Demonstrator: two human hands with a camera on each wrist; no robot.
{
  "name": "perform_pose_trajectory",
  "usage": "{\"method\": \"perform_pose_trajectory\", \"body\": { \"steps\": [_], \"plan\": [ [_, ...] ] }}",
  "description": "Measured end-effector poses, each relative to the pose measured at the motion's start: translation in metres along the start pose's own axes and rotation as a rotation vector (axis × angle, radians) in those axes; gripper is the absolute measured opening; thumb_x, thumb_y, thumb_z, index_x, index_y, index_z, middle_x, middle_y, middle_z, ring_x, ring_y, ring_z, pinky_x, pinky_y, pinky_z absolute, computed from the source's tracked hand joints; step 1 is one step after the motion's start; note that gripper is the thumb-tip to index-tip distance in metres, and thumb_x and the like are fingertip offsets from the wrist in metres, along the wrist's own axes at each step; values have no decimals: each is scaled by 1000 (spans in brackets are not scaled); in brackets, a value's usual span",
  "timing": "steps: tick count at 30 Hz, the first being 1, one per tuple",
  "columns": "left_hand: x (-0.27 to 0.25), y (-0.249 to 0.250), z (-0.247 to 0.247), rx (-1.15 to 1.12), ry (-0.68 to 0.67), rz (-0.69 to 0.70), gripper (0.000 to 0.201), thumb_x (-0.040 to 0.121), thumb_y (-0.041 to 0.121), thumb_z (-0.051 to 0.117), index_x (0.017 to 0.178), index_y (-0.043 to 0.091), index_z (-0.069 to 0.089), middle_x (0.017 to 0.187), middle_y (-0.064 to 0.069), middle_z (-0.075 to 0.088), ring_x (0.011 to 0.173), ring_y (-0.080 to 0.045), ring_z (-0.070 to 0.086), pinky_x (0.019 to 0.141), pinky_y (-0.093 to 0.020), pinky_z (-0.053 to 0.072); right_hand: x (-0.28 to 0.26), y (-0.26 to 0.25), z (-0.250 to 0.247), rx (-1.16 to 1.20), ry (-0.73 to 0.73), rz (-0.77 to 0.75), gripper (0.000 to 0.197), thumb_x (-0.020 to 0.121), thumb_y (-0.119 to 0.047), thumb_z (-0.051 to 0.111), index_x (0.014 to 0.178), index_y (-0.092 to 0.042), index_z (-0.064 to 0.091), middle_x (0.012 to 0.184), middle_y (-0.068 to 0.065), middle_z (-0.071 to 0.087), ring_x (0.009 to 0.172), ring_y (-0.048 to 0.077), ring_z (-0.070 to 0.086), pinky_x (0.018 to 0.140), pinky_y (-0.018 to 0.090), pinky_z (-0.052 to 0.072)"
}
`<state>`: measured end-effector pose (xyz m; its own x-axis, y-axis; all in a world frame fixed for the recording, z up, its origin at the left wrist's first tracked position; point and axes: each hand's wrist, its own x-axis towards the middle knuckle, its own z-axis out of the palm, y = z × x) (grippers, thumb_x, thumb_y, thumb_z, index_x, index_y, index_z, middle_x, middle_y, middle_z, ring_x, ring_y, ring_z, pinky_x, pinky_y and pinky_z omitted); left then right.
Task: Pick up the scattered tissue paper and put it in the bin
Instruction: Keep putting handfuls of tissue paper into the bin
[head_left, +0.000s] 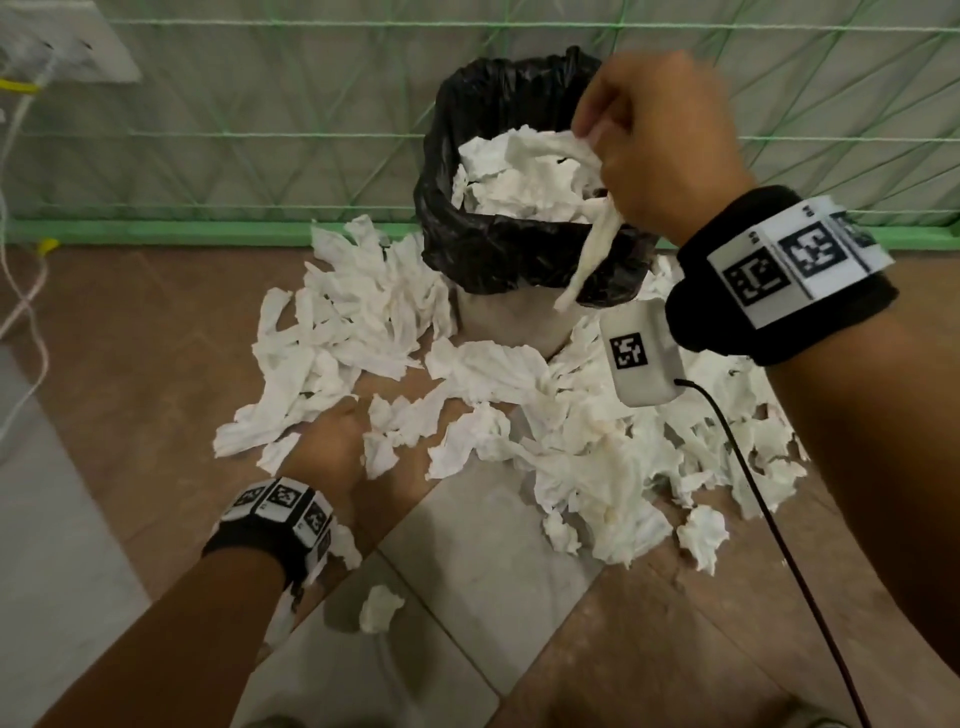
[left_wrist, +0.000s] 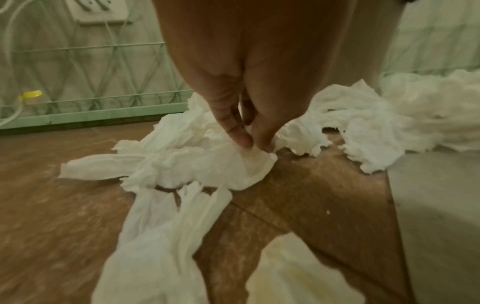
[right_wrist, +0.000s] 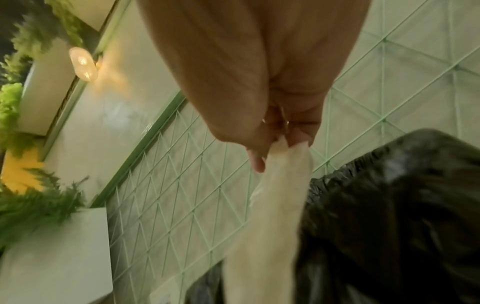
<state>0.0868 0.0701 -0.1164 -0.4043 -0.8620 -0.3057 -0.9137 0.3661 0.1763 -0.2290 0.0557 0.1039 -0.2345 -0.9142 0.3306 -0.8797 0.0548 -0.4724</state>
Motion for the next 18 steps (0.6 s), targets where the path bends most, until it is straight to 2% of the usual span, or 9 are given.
{"method": "perform_pose_trajectory", "body": {
  "steps": [1,3,4,6,8,10,12,14,18],
  "plan": [
    [1,0,-2,-72,59,4,29,87,9,58,115,6,62,122,-16,58,112,-34,56,98,-41,45,3,0,-3,17,52,11,31,85,0,45,92,-18,69,71,-10,53,61,-2,50,54,7,35],
    [3,1,-9,-141,176,2,30,88,17,56,114,4,61,118,-17,60,109,-36,56,95,-42,46,6,1,-6,120,221,40,27,85,-7,47,89,-22,69,68,-15,53,55,-10,50,50,2,33],
    [5,2,-14,-159,213,-6,30,89,22,55,113,4,60,117,-18,60,109,-37,54,94,-44,46,8,3,-7,221,333,56,22,85,-12,49,84,-26,66,71,-14,56,58,-11,52,54,3,39],
    [7,3,-24,-183,260,2,29,92,30,51,106,5,61,113,-17,62,106,-38,51,91,-46,43,8,5,-8,400,469,65,16,83,-19,52,76,-33,55,78,-12,61,69,-5,59,71,22,53],
    [8,4,-35,-159,300,36,33,92,38,43,94,10,60,103,-11,62,97,-35,49,83,-43,40,7,4,-8,440,365,63,11,85,-22,53,84,-29,61,82,-15,61,73,-1,60,73,27,54],
    [11,5,-43,-218,328,61,35,90,41,38,85,13,58,100,-7,60,95,-32,49,83,-41,38,5,5,-7,412,240,82,20,86,-14,50,96,-17,68,80,-13,61,61,-6,57,58,17,50],
    [15,6,-49,-353,356,82,31,87,35,44,84,10,63,110,-3,60,102,-26,51,89,-34,39,2,10,-7,416,278,100,26,80,-6,48,89,-19,69,80,-10,65,59,-7,56,54,13,46],
    [16,13,-60,-478,414,91,22,82,26,52,78,10,66,112,4,60,101,-15,56,87,-25,42,-1,22,-8,440,397,138,31,73,-5,46,73,-32,61,76,-13,63,66,-6,55,62,13,47],
    [22,33,-92,-676,503,-22,16,91,24,49,85,10,56,87,-11,66,57,-15,67,52,-36,54,-11,80,-1,378,523,421,27,68,-7,45,68,-31,58,74,-5,64,78,17,65,74,34,56]
  ]
}}
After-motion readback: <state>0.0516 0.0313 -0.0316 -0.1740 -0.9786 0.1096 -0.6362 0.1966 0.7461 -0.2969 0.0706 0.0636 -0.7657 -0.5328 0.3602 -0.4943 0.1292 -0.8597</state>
